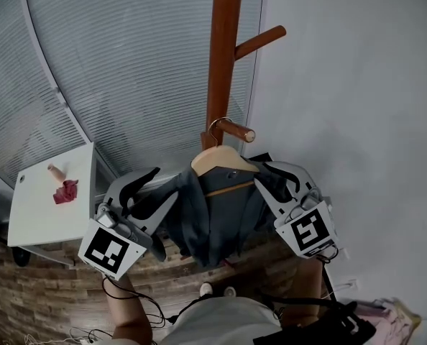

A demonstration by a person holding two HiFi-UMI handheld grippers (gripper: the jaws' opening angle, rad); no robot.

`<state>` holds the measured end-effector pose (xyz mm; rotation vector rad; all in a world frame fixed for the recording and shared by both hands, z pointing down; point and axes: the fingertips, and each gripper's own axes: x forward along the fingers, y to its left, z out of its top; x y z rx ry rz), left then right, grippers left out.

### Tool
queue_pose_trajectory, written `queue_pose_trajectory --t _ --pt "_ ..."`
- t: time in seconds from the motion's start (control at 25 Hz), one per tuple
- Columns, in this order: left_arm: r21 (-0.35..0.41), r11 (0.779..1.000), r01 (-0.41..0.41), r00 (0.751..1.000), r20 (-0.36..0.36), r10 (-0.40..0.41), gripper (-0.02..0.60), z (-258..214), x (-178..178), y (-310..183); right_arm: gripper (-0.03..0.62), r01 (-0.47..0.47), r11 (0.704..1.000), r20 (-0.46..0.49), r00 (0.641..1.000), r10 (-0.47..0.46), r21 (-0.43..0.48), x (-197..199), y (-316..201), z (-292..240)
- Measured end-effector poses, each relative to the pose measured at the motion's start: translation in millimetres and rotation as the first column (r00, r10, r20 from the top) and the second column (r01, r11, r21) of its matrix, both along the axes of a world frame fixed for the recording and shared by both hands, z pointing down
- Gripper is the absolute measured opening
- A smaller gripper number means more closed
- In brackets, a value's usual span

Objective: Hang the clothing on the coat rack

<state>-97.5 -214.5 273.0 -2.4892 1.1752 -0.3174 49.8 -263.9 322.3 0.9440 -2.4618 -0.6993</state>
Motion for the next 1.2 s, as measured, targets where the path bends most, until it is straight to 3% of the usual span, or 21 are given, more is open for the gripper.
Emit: queue_pose_trajectory --t 0.08,0.16,0.4,0.56,0.72,0.88,1.08,1.2 --pt "-0.005 0.997 0.08 0.994 -0.069 -0.08 0.167 -5.1 -6.6 0.6 0.068 -0.013 1.0 -0.017 1.0 0.013 0.024 -0.8 1.5 -2.4" --pt "-0.02 0.987 0.162 0.98 -0.109 -0.164 0.06 -5.0 -17.6 -1.1 0.046 -0.015 0.999 -0.046 0.999 0.017 0.046 -3.0 3.1 -4.2" --pt "-0.042 0.939 0.34 0.933 -0.108 -0.343 0.014 1.0 -30.9 -0.7 0.02 -0.052 0.994 0.001 0.999 0.052 0.098 -3.7 4.4 -13.4" --pt "-0.024 0.93 0.366 0.925 -0.099 -0.367 0.014 0.5 -26.4 2.8 0.018 -0.091 0.988 0.024 0.996 0.089 0.125 -5.9 1.9 -15.6" --pt "0.061 0.916 0.398 0.918 -0.035 -0.396 0.014 -2.9 -23.9 2.0 0.018 -0.092 0.983 0.085 0.993 0.079 0.161 -8.8 2.4 -21.3" --pt "0.103 0.909 0.404 0.914 -0.013 -0.405 0.014 -3.6 -20.6 1.7 0.018 -0.103 0.982 0.076 0.993 0.092 0.159 -10.5 0.0 -17.8" --pt "0.196 0.862 0.467 0.873 0.052 -0.485 0.014 -8.1 -28.9 0.0 0.018 -0.114 0.98 0.075 0.992 0.103 0.165 -11.6 -1.2 -19.4" --pt "0.198 0.863 0.464 0.874 0.056 -0.483 0.014 -7.3 -27.1 -1.3 0.018 -0.115 0.978 0.071 0.992 0.104 0.172 -11.4 -1.4 -20.9"
